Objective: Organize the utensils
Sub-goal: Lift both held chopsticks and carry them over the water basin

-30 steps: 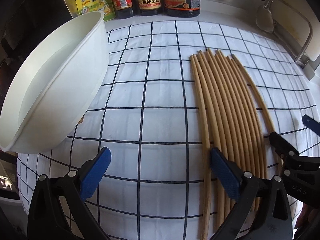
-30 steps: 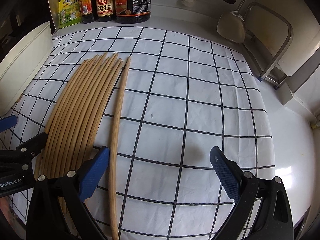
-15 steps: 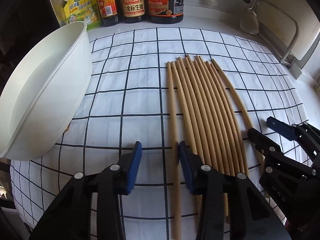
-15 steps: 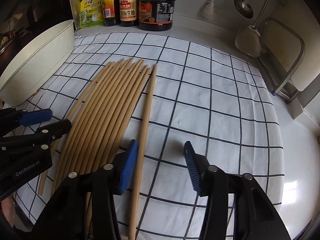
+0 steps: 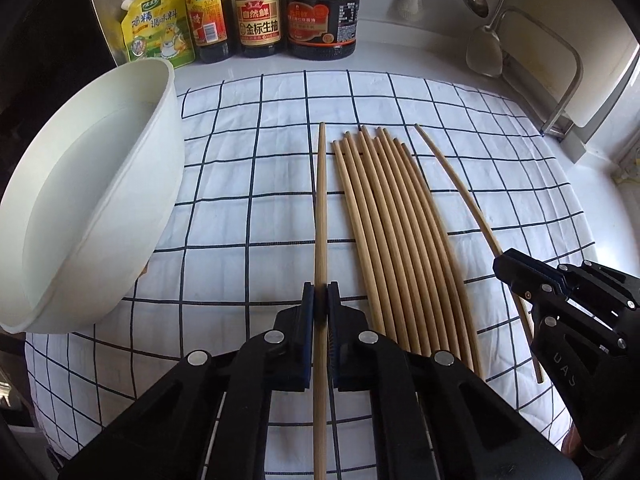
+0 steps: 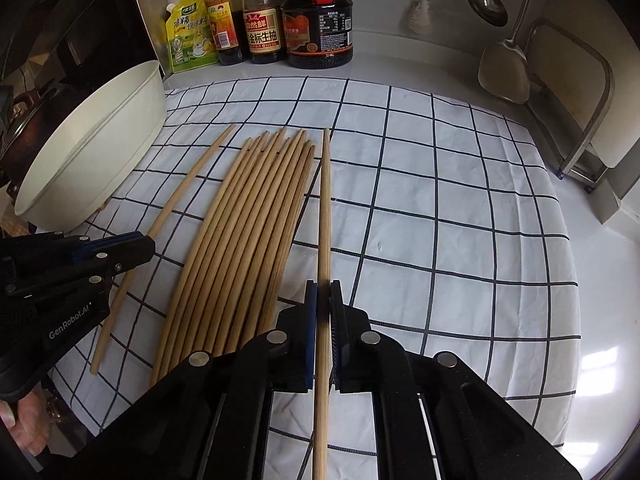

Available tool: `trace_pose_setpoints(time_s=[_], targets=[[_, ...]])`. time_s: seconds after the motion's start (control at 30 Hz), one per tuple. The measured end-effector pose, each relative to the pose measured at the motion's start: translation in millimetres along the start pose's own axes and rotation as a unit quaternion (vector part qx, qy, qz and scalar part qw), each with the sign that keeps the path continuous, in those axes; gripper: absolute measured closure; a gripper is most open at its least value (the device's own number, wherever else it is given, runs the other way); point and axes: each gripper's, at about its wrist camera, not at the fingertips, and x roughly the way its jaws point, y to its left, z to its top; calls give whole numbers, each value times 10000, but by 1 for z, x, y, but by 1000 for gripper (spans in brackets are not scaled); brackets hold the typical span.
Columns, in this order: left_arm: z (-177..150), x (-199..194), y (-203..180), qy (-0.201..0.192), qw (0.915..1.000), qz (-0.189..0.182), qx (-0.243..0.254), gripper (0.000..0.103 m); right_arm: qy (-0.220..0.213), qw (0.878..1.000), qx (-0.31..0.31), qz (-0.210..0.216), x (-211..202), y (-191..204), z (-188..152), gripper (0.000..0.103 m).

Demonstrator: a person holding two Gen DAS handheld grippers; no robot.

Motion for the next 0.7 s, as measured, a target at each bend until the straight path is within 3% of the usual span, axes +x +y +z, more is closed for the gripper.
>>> trace_pose_setpoints(time_s=[0.3, 0.5, 0.7], targets=[[30, -71, 38, -612, 9980, -94, -81, 96, -506, 9983, 163, 231, -51, 33, 40, 97], [45, -112, 94, -968, 9947, 178, -307, 96, -776, 9952, -78, 599, -60, 89, 80, 97], [52, -121, 166, -1061, 9906, 548, -668, 96, -862, 9897, -429, 1059, -45, 156, 116, 97]])
